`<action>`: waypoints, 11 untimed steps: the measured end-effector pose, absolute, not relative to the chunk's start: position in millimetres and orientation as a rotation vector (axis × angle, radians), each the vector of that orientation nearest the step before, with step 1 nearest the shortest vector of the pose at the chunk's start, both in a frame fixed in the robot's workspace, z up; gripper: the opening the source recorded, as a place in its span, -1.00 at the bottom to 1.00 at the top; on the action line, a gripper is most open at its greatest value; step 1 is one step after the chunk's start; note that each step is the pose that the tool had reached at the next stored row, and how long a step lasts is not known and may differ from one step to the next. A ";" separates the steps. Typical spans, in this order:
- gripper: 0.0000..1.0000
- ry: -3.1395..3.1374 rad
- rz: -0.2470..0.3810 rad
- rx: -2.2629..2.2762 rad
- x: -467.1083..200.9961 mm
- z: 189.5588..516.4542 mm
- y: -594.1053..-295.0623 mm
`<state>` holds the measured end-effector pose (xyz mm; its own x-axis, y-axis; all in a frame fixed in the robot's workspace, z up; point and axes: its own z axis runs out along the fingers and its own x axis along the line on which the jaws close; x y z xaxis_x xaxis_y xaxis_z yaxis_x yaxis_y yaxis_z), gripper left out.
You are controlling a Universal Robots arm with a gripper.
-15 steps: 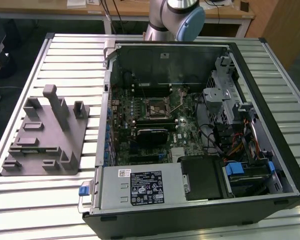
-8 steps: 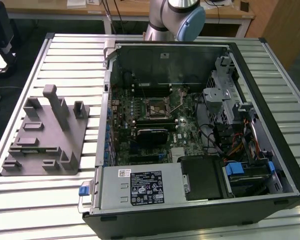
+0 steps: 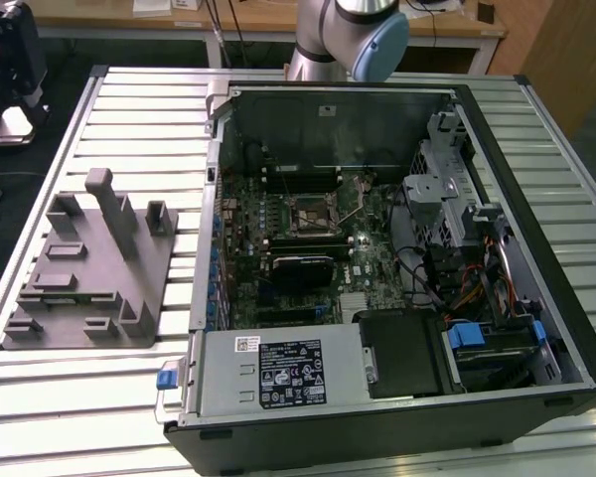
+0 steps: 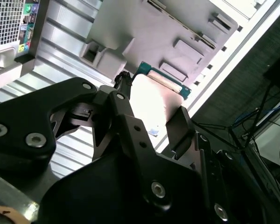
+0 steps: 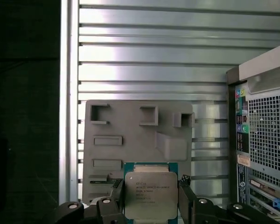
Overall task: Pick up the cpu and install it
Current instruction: 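Pick up the cpu and move it towards the insertion slot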
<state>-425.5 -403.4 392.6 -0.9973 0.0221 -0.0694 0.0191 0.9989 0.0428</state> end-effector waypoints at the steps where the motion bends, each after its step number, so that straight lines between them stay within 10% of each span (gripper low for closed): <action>1: 0.08 3.071 0.065 0.032 -423.0 392.6 -403.3; 11: 0.08 3.071 0.065 0.032 -396.9 392.5 -403.0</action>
<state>-396.9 -403.0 392.5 -0.9973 0.0221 -0.0695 0.0191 0.9989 0.0429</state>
